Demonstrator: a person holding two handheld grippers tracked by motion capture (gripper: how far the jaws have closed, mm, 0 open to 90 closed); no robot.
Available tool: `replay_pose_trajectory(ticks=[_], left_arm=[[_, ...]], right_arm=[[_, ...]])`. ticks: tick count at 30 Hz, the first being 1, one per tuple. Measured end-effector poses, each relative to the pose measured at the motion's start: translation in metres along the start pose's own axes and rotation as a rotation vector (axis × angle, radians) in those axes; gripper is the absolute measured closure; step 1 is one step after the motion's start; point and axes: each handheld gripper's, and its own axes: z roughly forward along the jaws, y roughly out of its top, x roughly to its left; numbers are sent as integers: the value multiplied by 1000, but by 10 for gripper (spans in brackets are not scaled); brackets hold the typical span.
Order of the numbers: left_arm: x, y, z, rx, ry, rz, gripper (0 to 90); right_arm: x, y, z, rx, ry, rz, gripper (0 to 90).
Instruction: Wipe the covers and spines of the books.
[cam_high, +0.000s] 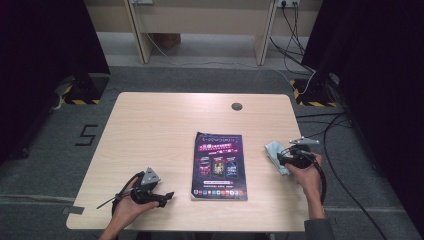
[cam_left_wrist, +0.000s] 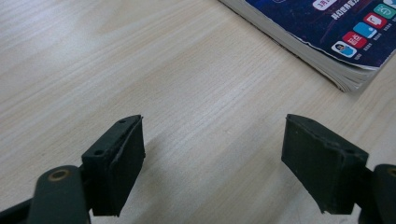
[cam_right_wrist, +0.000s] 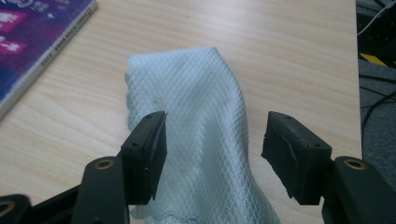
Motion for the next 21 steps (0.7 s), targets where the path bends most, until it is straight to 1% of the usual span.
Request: replay_pose_trajectory(ticks=[2, 6, 7, 8, 9, 10, 11, 13, 14, 16, 18, 20, 21], left_arm=[[0, 0, 0, 2, -3, 1, 209], [-2, 1, 1, 0, -6, 6, 210], [-2, 1, 1, 0, -5, 6, 209], [-2, 1, 1, 0, -6, 7, 209], [-2, 1, 1, -1, -5, 8, 209], [-2, 1, 1, -4, -4, 8, 209], [-1, 1, 1, -11, -5, 3, 209], [-1, 2, 0, -29, -7, -12, 210], [-1, 3, -1, -46, -15, -23, 210], [-2, 5, -2, -76, -30, -46, 210], [-4, 8, 0, -96, -44, -58, 211], [-8, 11, 2, -108, -53, -57, 225], [-11, 13, 3, -109, -60, -53, 231]], right_arm=[[-2, -1, 4, 14, -2, 0, 401], [-2, -4, 13, 52, -6, -21, 410], [-2, -4, 15, 61, -10, -30, 425], [-2, -5, 16, 63, 1, -28, 469], [-2, -5, 16, 60, 22, -32, 526], [-2, -5, 16, 57, 29, -39, 541], [-1, -6, 16, 54, 33, -46, 584], [-1, -7, 15, 42, 55, -39, 660], [-1, -7, 15, 39, 61, -38, 693], [-2, -7, 14, 36, 55, -32, 749], [-2, -6, 11, 26, 61, -22, 763], [-1, -3, 7, 4, 60, -24, 766], [0, -1, 4, -17, 58, -31, 768]])
